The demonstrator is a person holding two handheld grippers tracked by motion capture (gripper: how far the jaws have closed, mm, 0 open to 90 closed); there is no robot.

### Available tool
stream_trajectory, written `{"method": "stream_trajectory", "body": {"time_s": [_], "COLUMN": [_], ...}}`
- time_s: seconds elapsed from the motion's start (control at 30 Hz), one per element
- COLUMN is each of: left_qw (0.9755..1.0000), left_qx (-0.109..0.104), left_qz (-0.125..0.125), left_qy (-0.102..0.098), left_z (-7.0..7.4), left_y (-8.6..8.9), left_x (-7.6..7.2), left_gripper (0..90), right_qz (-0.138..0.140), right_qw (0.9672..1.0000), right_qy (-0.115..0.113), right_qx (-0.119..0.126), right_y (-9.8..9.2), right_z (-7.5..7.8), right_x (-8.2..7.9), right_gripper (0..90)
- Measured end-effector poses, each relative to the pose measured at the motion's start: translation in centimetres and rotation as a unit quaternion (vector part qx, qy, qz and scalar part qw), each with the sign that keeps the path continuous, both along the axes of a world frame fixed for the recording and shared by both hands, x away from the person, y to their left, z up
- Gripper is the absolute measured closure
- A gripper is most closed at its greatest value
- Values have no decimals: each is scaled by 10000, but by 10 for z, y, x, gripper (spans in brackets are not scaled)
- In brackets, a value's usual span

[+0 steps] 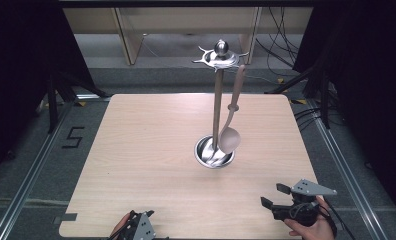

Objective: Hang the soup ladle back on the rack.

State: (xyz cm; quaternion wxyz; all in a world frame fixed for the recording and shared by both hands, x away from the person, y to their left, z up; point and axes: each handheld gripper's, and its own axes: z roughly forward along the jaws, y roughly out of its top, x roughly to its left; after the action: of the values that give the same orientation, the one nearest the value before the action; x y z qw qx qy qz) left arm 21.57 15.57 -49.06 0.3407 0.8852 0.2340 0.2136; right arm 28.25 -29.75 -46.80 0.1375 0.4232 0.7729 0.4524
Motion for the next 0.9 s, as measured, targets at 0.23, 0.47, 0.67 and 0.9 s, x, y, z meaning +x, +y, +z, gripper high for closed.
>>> {"method": "stream_trajectory", "body": {"time_s": [0.23,0.47,0.67,0.9], "left_qw": [10000,10000,10000,10000], "left_qx": [-7,30,10,-7], "left_qz": [-7,-11,0,-30], "left_qy": [2,24,11,55], "left_z": [0,-1,-1,-1], "left_y": [0,-1,-1,-1], "left_x": [0,0,0,0], "left_gripper": [157,157,157,157], "right_qz": [-15,52,104,157], "right_qw": [10000,9996,9990,9982], "right_qy": [-32,37,62,217], "right_qx": [-61,-258,-429,-531], "right_y": [-3,2,3,4], "right_z": [-1,-5,-10,-16], "right_x": [-6,-13,-17,-23], "right_gripper": [213,215,213,201]}}
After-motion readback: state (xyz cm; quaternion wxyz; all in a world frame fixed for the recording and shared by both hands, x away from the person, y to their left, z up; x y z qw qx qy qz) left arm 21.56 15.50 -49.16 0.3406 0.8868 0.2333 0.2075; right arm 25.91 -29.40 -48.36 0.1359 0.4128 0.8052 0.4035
